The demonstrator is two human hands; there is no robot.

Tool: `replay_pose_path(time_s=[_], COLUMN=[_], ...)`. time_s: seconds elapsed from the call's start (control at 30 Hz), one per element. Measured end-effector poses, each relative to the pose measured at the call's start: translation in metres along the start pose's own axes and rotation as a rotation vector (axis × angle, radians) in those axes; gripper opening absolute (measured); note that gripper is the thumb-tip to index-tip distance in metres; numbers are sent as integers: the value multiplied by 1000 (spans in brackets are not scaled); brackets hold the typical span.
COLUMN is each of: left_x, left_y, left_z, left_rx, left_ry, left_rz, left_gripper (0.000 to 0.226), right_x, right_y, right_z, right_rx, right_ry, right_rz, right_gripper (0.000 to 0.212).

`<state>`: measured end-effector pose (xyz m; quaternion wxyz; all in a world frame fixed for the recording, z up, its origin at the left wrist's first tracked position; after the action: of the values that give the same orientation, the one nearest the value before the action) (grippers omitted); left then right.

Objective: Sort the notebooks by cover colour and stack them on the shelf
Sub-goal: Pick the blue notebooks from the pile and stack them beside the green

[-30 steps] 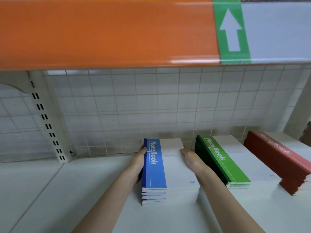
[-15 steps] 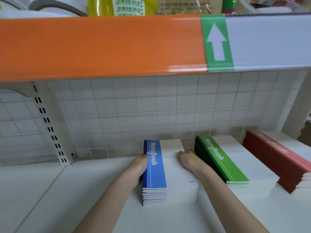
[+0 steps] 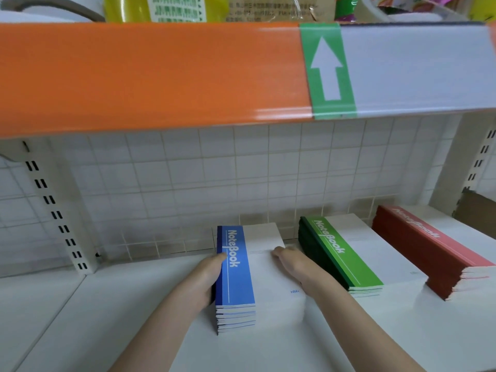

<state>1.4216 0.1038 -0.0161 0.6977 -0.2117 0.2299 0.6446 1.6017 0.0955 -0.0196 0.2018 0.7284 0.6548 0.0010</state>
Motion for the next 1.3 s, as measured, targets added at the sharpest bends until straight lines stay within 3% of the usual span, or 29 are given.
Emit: replay_pose_path(time_s=[0.1, 0.2, 0.3, 0.37, 0.43, 0.57, 0.67, 0.7, 0.87, 0.97, 1.03, 1.17, 1.3], left_x=[-4, -7, -25, -34, -39, -32, -22, -14, 6, 13, 19, 20, 22], left_y=[1, 1, -15, -39, -72, -137, -176, -186, -210, -212, -210, -210, -210], left_z=[5, 24, 54, 66, 71, 64, 50, 45, 37, 33, 31, 28, 30], left_rx=[17, 100, 236, 292, 297, 270, 271, 294, 211, 74, 26, 13, 42], left_ry=[-33, -188, -418, -487, -521, -456, -376, -350, -262, -210, -191, -156, -194], left_rz=[-14, 117, 258, 231, 142, 72, 65, 56, 67, 52, 65, 70, 115], left_gripper=[31, 37, 6, 10, 35, 20, 28, 23, 41, 25, 30, 36, 36], right_x=[-1, -5, -8, -9, -9, -6, 1, 3, 20, 29, 38, 47, 51], right_y=[5, 20, 54, 81, 109, 165, 202, 210, 223, 222, 216, 203, 200], right_z=[-8, -29, -48, -55, -54, -33, -11, -3, 26, 37, 39, 39, 39], right_rx=[-81, -212, -238, -316, -398, -517, -555, -517, -43, 68, 98, -21, -34], right_ry=[81, 220, 249, 277, 286, 198, 159, 142, -8, -64, -65, -41, -87], right_rz=[78, 153, 192, 198, 192, 170, 210, 224, 173, 156, 123, 109, 73], right_gripper=[53, 54, 46, 41, 33, 48, 23, 17, 24, 23, 19, 49, 46])
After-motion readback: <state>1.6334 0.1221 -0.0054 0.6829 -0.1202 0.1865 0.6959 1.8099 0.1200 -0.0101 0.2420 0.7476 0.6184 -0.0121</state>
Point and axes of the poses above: each hand's wrist, its own x-axis towards the middle knuckle, its own y-axis out of the back of the hand, z = x × y, the point moved 4 cm from there along x, towards the middle knuckle, and after that the axes turned 7 degrees about y, right-handed, at the moved point
